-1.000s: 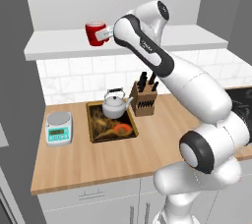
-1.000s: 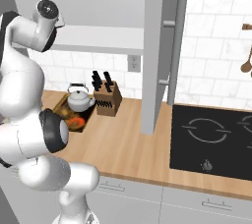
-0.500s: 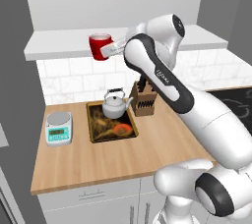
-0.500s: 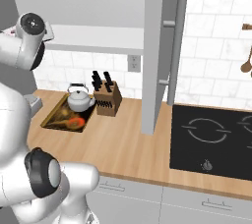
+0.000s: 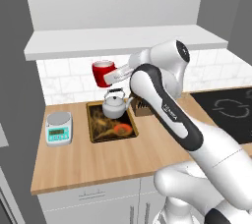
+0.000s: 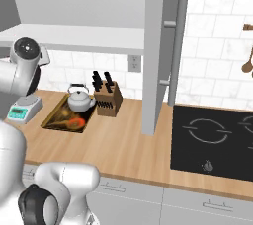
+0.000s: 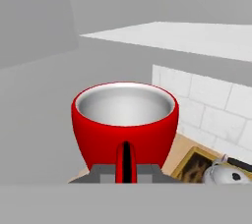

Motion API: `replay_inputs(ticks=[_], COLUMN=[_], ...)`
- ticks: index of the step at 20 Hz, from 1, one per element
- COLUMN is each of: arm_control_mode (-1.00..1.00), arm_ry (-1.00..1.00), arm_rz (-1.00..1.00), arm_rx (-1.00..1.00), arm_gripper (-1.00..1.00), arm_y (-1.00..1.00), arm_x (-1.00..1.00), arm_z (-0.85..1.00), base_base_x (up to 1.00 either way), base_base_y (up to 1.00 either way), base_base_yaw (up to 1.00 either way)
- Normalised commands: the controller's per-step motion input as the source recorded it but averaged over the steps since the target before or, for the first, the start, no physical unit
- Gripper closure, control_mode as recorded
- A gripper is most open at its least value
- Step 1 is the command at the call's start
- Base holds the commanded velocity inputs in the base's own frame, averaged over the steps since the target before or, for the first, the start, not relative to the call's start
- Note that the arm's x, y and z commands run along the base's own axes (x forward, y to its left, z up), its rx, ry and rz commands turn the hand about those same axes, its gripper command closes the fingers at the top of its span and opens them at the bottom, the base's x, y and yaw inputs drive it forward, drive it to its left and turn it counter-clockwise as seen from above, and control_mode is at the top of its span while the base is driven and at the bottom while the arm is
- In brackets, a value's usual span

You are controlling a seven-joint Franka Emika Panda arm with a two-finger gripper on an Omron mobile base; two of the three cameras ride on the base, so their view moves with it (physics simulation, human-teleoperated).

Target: Pick the kettle from the counter and place it on the tray. Then pick the mug from the cabinet and place it on the tray. Then close the cabinet doors.

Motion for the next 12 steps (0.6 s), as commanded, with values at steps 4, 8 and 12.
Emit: replay_inputs(ticks=[4, 8, 12], arm_control_mode=[-1.0, -1.0, -1.0], arm_ry=[0.0, 0.0, 0.0], arm_rz=[0.0, 0.0, 0.0], arm_rx=[-0.01, -0.04, -0.01], arm_gripper=[1.0, 1.0, 1.0], arm_y=[0.0, 0.0, -0.03], arm_x=[-0.15, 0.0, 0.21], arm_z=[-0.73, -0.75, -0.62], base_base_x=[0.0, 0.0, 0.0], base_base_y=[0.0, 0.0, 0.0], base_base_yaw=[0.0, 0.0, 0.0])
